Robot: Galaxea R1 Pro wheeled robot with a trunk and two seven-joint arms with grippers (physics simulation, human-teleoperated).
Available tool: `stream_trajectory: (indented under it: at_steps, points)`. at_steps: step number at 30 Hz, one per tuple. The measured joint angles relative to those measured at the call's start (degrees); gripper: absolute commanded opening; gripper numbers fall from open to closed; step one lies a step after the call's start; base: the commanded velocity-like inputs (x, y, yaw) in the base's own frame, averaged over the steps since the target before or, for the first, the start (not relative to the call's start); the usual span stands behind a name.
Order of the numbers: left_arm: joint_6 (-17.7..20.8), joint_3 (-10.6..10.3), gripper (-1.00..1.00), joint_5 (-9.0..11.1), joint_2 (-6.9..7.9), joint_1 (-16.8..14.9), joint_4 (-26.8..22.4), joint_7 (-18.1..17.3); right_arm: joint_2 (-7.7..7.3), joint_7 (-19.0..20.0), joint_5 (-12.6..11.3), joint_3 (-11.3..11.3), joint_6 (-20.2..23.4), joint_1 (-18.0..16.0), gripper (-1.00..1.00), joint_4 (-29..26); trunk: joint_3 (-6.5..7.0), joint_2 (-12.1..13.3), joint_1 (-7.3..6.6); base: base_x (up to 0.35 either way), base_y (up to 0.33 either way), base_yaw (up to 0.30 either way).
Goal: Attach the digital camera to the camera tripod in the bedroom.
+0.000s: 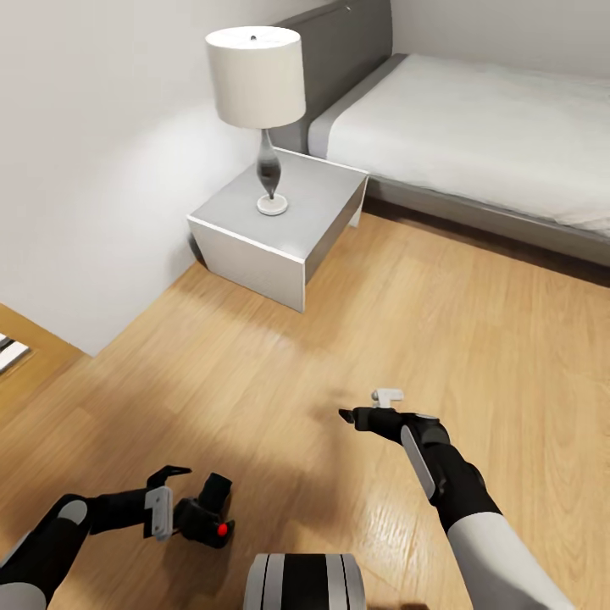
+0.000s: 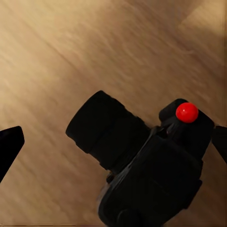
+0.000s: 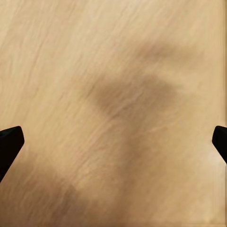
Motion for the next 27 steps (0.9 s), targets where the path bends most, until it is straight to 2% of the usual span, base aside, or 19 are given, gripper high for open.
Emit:
stream_trajectory:
  at_steps: [1, 2, 3, 15, 20, 21, 22, 27]
  points:
    - [0.0, 0.0, 1.0, -0.3, -0.01, 0.0, 0.1, 0.0, 0.0, 0.0, 0.0, 0.0, 0.0, 0.0, 1.0, 0.0, 0.0, 0.0, 0.0, 0.0, 0.0, -0.017]
    - [0.0, 0.1, 1.0, -3.1, -0.01, 0.0, 0.2, 0.0, 0.0, 0.0, 0.0, 0.0, 0.0, 0.0, 1.0, 0.0, 0.0, 0.0, 0.0, 0.0, 0.0, -0.011]
    - [0.1, 0.2, 1.0, -3.6, -0.02, 0.0, 0.3, 0.1, -0.04, 0.0, 0.0, 0.0, 0.0, 0.0, 1.0, 0.0, 0.0, 0.0, 0.0, 0.0, 0.0, -0.009]
    - [0.2, 0.4, 1.0, -4.7, 0.57, 0.0, -0.2, 0.0, -0.01, 0.0, 0.0, 0.1, -0.1, 0.0, 1.0, 0.0, 0.0, 0.0, 0.0, 0.0, 0.0, -0.002]
    - [0.5, 0.5, 1.0, -6.7, 1.25, 0.1, -0.3, -0.2, -0.01, 0.0, 0.1, 0.1, -0.1, 0.0, 1.0, 0.0, 0.0, 0.0, 0.0, 0.0, 0.0, 0.0]
    - [1.2, 0.5, 1.0, -8.5, 1.34, 0.1, -0.5, -0.2, -0.03, -0.1, 0.1, 0.1, -0.2, 0.0, 1.0, 0.0, 0.0, 0.0, 0.0, 0.0, 0.0, 0.0]
    - [1.8, 0.5, 1.0, -9.2, 1.32, 0.1, -0.5, -0.2, -0.05, -0.1, 0.1, 0.1, -0.2, 0.0, 1.0, 0.0, 0.0, 0.0, 0.0, 0.0, 0.0, 0.0]
    - [3.0, 0.5, 1.0, -10.2, 1.12, 0.1, -0.6, 0.0, -0.09, -0.1, 0.3, 0.1, -0.2, 0.0, 1.0, 0.0, 0.0, 0.0, 0.0, 0.0, 0.0, 0.0]
